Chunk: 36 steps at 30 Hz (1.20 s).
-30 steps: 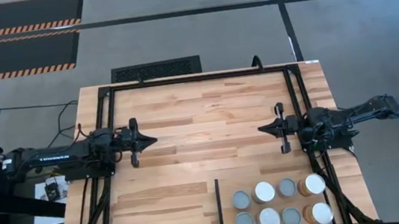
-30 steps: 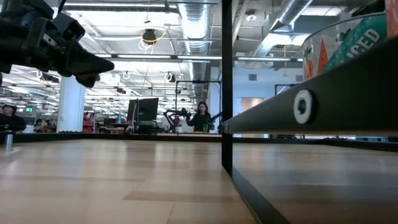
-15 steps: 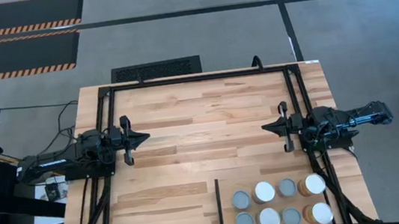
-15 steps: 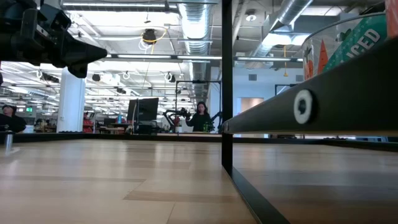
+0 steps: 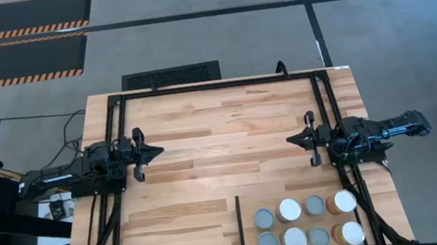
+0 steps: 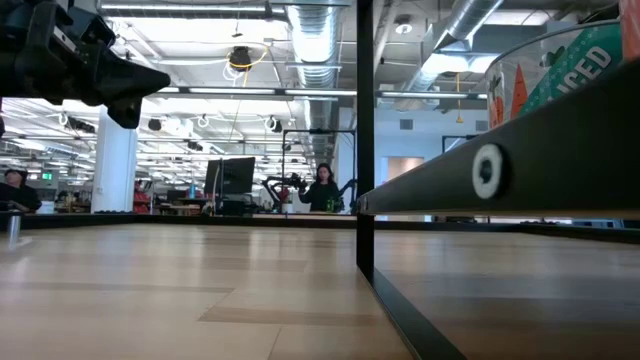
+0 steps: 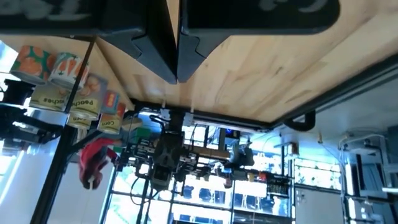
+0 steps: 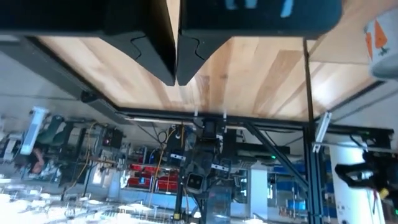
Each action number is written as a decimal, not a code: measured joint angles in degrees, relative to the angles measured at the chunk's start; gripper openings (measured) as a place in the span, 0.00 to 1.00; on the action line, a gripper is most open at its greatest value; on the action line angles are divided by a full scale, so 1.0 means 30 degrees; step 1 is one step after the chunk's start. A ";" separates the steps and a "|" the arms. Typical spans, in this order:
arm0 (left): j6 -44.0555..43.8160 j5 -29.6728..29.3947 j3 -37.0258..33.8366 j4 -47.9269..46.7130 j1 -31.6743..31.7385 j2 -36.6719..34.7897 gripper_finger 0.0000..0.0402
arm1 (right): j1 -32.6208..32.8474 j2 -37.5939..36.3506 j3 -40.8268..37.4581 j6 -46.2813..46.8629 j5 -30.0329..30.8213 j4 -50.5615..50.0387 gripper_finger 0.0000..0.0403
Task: Pick and place cans onto a shelf
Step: Return to Home Position
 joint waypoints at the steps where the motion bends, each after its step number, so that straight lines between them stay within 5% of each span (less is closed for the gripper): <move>1: -0.0129 0.0000 0.0000 -0.0002 0.0000 0.0007 0.00 | 0.0000 -0.0007 0.0000 -0.0324 0.0000 0.0000 0.09; 36: -0.0178 -0.0066 -0.0007 0.0004 0.0000 0.0007 0.00 | 0.0000 -0.0007 -0.0029 -0.0772 0.0022 -0.0036 0.08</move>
